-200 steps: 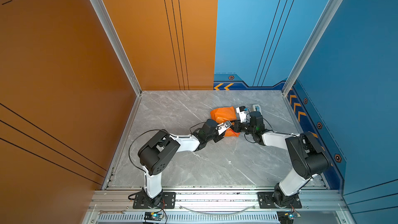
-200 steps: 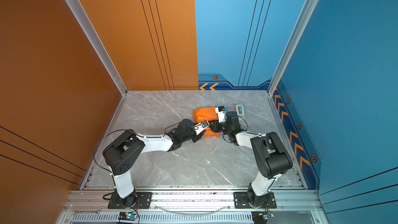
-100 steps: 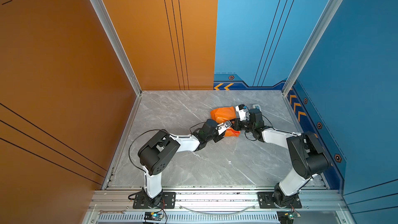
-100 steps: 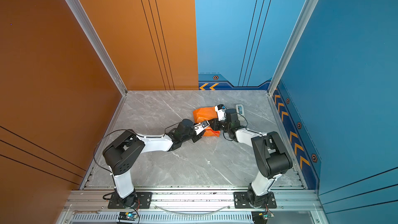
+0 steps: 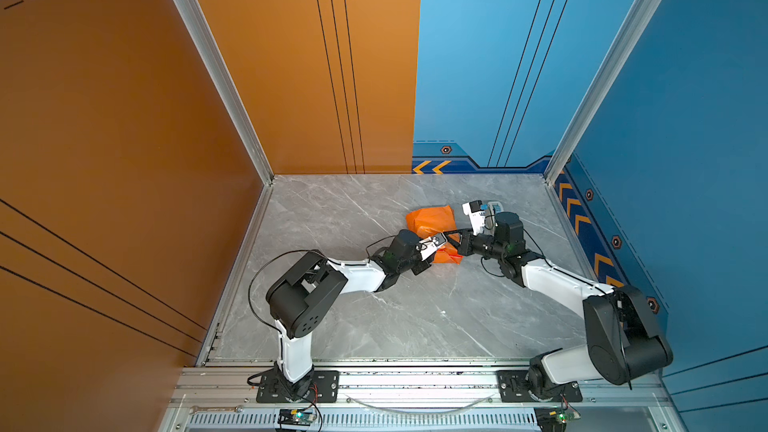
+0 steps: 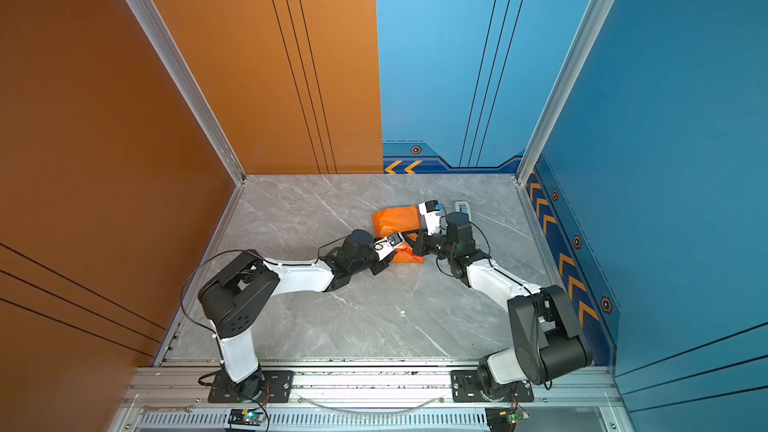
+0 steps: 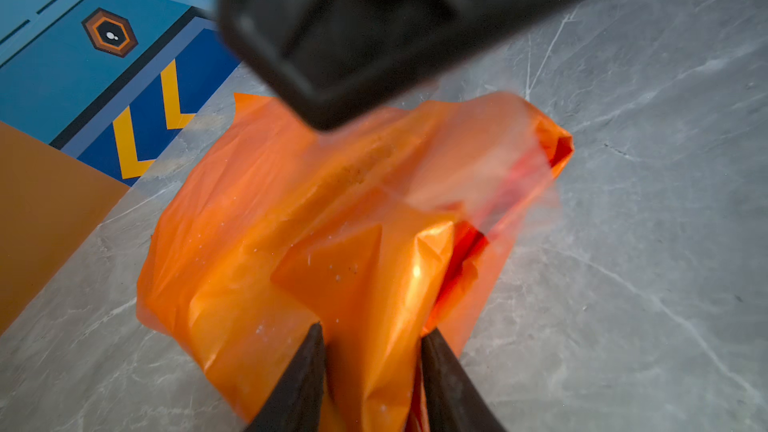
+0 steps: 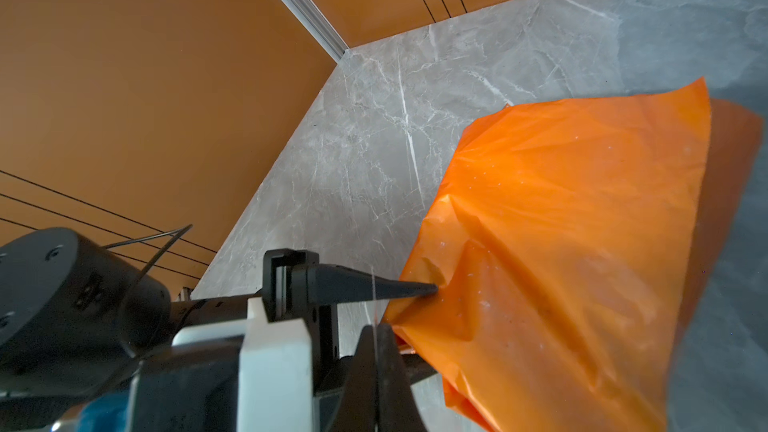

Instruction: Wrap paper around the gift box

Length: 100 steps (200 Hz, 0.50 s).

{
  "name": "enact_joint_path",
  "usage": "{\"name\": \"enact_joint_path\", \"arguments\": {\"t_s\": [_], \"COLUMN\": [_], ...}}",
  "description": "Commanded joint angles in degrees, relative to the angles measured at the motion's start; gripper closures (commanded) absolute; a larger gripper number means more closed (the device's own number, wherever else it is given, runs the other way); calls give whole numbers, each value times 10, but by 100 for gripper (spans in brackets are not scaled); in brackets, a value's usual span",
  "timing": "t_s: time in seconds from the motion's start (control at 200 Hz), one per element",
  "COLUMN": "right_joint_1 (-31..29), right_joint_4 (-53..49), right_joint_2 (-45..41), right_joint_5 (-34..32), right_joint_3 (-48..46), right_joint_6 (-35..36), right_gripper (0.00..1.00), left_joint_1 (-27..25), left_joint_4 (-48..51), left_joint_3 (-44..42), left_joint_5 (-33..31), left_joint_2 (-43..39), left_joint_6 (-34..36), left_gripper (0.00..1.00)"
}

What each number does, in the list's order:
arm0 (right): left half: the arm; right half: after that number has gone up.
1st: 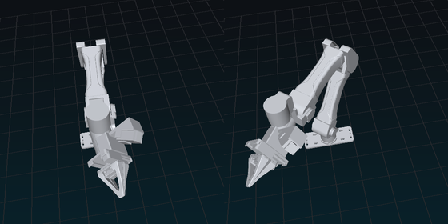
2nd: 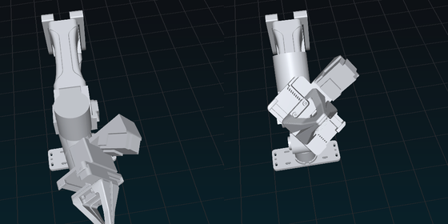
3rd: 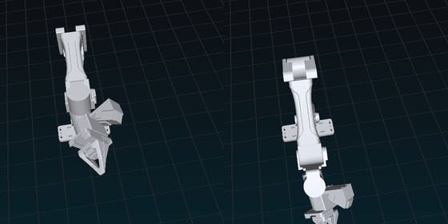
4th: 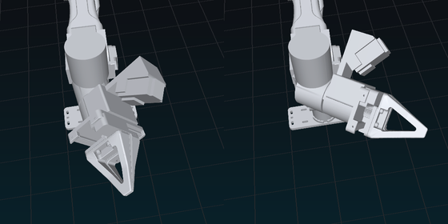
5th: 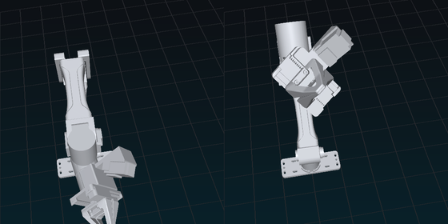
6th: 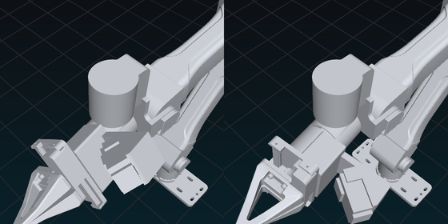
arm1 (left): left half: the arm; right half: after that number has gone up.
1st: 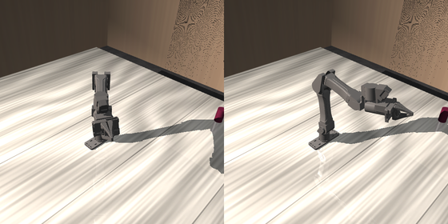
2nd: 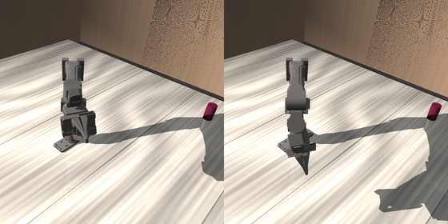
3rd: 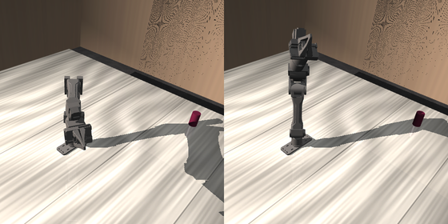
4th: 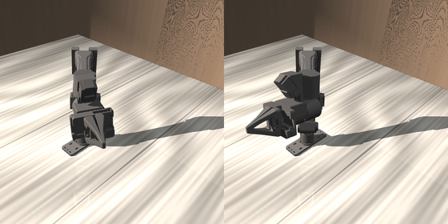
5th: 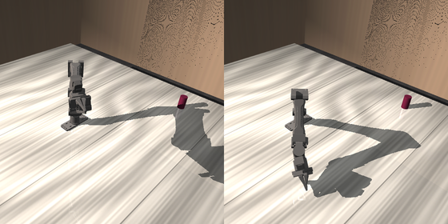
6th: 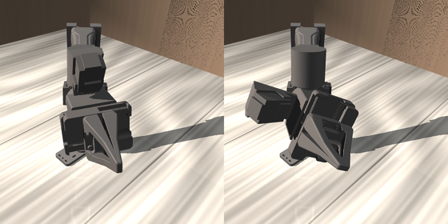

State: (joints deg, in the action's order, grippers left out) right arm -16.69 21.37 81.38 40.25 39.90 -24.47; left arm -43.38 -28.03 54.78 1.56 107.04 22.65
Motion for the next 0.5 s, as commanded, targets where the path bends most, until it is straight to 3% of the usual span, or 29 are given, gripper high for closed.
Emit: {"name": "enact_joint_path", "arguments": {"t_s": [0.0, 0.3, 0.496], "right_joint_1": [3, -30, -36], "right_joint_4": [-23, 3, 36], "right_joint_2": [-22, -2, 40], "right_joint_5": [9, 23, -9], "right_joint_3": [-23, -36, -25], "right_joint_6": [-7, -31, -10], "right_gripper": [99, 99, 98], "left_joint_1": [5, 3, 3], "left_joint_4": [127, 127, 127], "left_joint_3": [-28, -25, -26], "left_joint_5": [12, 13, 14], "left_joint_2": [20, 23, 23], "left_joint_6": [-7, -7, -8], "left_gripper": [61, 61, 61]}}
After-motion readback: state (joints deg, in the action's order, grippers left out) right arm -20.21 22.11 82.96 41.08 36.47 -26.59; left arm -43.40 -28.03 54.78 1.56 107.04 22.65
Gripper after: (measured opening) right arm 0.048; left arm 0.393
